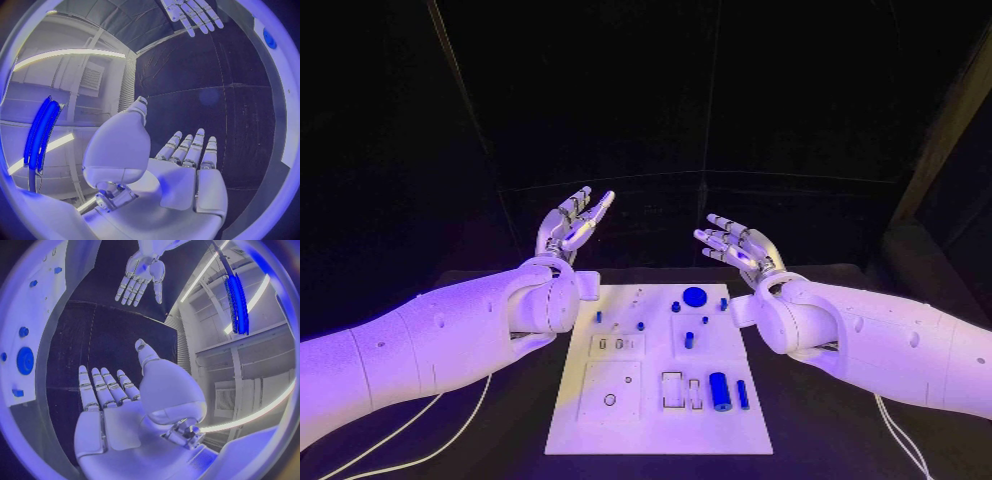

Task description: Assemble the parts on the task board

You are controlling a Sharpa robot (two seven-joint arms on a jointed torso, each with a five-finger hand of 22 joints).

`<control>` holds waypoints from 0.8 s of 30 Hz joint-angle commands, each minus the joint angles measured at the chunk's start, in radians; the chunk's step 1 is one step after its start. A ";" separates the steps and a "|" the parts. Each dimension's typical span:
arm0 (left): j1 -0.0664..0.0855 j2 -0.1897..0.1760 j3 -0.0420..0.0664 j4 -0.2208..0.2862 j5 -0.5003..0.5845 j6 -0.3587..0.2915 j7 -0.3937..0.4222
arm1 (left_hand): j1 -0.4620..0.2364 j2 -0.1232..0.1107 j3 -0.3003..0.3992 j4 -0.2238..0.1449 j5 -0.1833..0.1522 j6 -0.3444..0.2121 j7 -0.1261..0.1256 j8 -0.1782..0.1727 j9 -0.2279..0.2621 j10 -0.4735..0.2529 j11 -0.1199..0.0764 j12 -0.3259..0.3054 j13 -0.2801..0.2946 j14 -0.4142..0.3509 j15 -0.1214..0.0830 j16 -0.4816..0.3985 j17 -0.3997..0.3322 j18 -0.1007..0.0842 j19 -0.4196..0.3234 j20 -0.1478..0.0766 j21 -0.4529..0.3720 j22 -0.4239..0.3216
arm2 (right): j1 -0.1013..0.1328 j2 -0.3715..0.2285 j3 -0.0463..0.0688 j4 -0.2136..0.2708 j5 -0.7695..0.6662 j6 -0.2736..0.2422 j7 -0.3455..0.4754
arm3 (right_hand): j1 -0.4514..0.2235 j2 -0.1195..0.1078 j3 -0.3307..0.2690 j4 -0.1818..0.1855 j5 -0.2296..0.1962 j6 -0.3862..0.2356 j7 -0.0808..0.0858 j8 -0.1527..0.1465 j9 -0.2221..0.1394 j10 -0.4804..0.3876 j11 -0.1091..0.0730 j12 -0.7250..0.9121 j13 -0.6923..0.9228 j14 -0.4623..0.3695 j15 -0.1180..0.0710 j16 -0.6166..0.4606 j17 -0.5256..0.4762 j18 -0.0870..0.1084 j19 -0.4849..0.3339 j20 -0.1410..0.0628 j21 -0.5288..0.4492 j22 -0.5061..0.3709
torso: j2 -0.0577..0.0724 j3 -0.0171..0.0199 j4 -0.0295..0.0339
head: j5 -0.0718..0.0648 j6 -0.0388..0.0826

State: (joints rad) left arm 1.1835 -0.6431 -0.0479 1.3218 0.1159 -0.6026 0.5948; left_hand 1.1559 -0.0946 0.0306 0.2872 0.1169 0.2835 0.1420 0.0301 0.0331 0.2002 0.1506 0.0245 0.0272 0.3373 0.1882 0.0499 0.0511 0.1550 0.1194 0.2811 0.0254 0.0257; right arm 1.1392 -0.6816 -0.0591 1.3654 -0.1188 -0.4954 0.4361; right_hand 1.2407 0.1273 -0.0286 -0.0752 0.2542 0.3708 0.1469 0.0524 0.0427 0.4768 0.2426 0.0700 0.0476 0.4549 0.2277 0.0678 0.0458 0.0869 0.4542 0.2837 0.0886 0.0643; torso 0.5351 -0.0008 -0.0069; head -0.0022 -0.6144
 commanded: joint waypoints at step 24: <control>0.001 -0.171 -0.003 0.164 -0.046 0.176 0.016 | 0.193 0.103 -0.011 -0.071 -0.003 0.655 0.101 0.061 0.032 0.782 0.039 0.077 0.036 0.725 -0.047 0.132 0.062 0.030 0.775 -0.028 0.232 0.080 | 0.103 -0.032 -0.004 -0.070 -0.905 0.108 -0.181 | 0.082 -0.037 0.178 -0.211 -0.018 0.693 0.030 0.048 0.027 0.755 -0.137 0.025 0.022 0.846 -0.179 0.125 0.053 0.093 0.538 -0.130 0.384 0.168 | 0.083 -0.0064 0.0259 | -0.005 0.006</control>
State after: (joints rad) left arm 1.1831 -0.8096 -0.0516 1.4744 0.0996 -0.4619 0.6095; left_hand 1.3169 0.0018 0.0240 0.2433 0.1168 0.8850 0.2217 0.0931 0.0651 0.9191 0.1942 0.1006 0.0621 0.9811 0.1570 0.1736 0.1059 0.1704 0.8099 0.2663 0.2421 0.1064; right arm 1.2377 -0.7162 -0.0636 1.2943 -0.8646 -0.4142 0.3100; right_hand 1.3318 0.1183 0.1265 -0.2813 0.2223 1.0037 0.1981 0.1038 0.0666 1.1440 0.1332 0.1043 0.0639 1.2049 0.0797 0.1755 0.0826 0.1715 0.9492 0.1824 0.3864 0.1845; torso 0.6001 -0.0058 0.0155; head -0.0085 -0.6104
